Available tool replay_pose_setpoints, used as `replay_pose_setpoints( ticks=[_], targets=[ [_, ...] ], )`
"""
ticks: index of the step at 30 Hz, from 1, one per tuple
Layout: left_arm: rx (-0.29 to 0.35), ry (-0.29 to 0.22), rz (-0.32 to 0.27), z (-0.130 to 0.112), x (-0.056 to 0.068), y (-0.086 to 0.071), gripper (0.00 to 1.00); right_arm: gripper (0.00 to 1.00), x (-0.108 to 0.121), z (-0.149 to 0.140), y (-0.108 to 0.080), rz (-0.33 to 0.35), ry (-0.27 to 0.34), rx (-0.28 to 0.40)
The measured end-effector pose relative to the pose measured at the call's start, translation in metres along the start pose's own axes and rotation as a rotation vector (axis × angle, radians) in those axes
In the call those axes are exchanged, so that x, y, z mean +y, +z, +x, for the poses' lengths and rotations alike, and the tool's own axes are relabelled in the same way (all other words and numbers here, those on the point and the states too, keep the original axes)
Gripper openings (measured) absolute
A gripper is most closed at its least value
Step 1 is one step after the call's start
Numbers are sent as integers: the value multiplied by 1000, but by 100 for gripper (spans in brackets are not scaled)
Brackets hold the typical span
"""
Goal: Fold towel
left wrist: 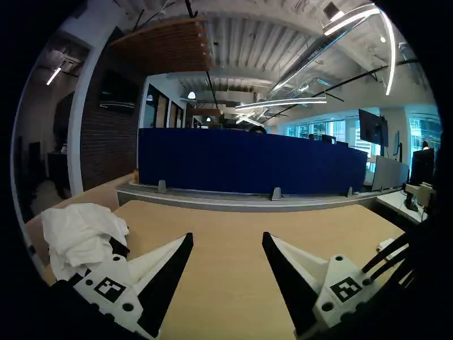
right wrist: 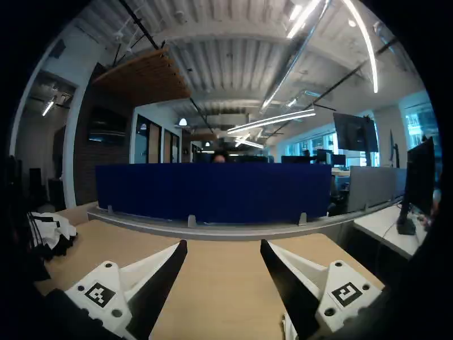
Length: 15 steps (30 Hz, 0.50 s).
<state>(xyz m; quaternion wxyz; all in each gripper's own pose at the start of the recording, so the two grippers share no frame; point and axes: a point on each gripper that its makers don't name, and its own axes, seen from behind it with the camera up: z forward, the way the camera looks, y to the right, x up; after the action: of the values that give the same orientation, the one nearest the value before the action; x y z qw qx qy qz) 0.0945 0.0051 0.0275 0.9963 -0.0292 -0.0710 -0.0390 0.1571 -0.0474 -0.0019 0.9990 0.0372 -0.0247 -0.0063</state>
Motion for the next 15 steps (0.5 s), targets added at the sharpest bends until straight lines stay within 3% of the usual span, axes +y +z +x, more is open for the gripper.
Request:
replay_pose_setpoints(
  ticks=[6,15],
  targets=[
    [14,23,19,-18,-7,-1,90,100,-8,-12,0,11,-18,0],
    [51,57,38,-45,-3,0,90,100,-3,-29,-4,13,-40,1]
  ],
)
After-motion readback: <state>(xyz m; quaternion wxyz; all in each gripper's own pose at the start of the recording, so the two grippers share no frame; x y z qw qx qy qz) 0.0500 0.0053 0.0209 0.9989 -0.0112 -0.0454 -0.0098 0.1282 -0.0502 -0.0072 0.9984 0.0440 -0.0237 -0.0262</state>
